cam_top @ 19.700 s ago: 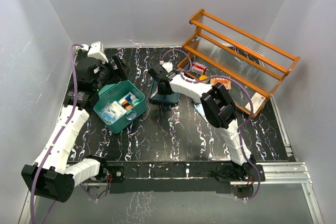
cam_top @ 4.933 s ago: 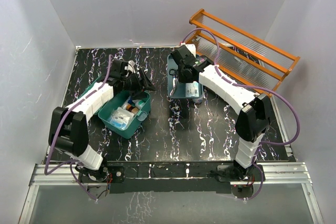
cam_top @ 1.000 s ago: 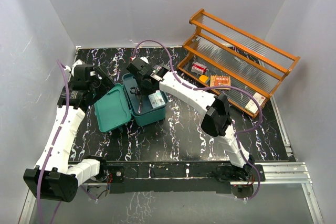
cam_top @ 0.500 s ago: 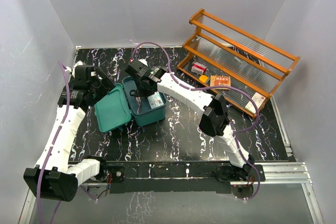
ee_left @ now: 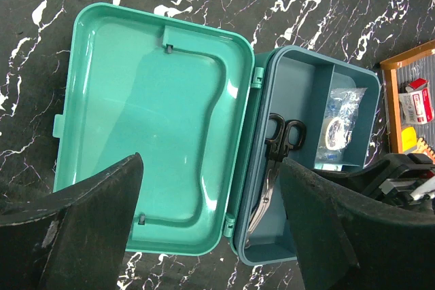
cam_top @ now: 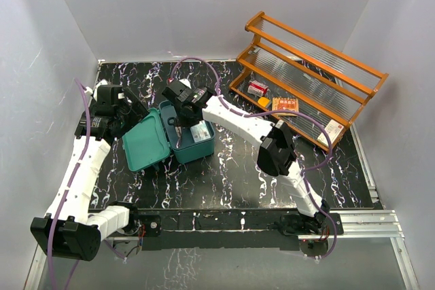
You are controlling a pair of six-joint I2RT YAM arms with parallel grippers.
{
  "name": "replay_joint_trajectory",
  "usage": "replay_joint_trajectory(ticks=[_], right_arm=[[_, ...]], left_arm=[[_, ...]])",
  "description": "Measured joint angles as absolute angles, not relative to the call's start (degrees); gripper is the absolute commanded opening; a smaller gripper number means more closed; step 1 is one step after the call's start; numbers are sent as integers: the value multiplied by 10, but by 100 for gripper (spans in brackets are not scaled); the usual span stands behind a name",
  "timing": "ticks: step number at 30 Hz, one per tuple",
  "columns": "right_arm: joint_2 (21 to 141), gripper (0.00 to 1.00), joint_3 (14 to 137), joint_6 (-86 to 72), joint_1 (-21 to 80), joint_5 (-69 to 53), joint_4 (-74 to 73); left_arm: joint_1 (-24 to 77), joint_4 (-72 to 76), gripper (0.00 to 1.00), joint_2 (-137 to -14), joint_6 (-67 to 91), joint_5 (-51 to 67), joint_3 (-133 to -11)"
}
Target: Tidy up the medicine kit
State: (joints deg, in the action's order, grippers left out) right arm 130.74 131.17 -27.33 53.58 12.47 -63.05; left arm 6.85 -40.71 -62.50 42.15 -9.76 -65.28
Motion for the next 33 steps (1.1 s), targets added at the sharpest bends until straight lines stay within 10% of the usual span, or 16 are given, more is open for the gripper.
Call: replay_joint_trajectory(ticks=[10, 17, 33], right_arm=[[1307, 0, 1286, -270, 538, 140, -609], [1306, 22, 1289, -269, 538, 140, -609], [1165, 50, 1210, -275, 498, 104, -517]], left_arm=[[69, -408, 83, -625, 422, -99, -653], [67, -409, 98, -636, 420, -99, -653], [-6, -392, 99, -671, 358, -64, -653]])
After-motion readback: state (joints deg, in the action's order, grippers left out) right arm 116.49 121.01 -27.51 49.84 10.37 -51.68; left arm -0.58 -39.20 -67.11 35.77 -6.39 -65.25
